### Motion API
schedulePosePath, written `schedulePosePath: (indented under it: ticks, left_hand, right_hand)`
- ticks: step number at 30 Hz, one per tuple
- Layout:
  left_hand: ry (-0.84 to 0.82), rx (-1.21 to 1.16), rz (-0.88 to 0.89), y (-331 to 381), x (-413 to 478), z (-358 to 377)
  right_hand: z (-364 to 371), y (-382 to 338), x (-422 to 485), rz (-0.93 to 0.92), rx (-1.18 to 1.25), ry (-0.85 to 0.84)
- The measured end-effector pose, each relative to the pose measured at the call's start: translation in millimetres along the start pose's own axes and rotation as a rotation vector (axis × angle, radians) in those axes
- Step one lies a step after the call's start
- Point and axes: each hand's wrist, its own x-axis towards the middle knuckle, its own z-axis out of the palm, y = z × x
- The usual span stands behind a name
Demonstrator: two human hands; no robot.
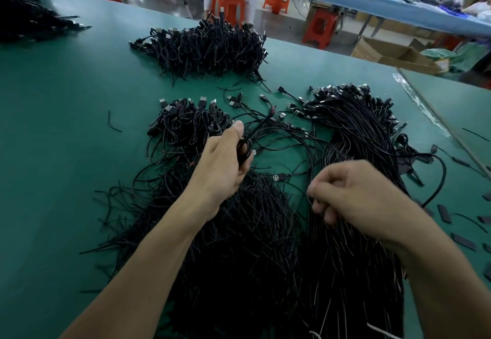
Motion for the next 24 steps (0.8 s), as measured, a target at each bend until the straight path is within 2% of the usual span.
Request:
schedulePosePath:
  ticks: [3, 6, 10, 14, 21, 24]
  left_hand:
    - [-0.113, 0.016, 0.038, 0, -2, 2]
    - [-0.219, -0.041, 0.054, 2, -6, 8]
    - [-0.273, -0.126, 0.1, 4, -9, 10]
    - [-0.23, -0.177, 0.11, 5, -10, 7]
    - [-0.231, -0.304, 0.1, 3, -8, 11]
    - [-0.197, -0.321, 0.091, 2, -7, 13]
  right_hand:
    - [4, -12, 3, -0.156, 0.298, 0.182]
    - [17, -24, 8, -0.286, 0.333, 0.309]
    - [32, -28, 8, -0.367, 0.222, 0.205]
    - [33, -32, 3, -0.436, 0.27, 0.127]
    - [35, -33, 2, -0.388, 0.236, 0.329]
    - [37, -37, 1, -0.424, 0.084, 0.295]
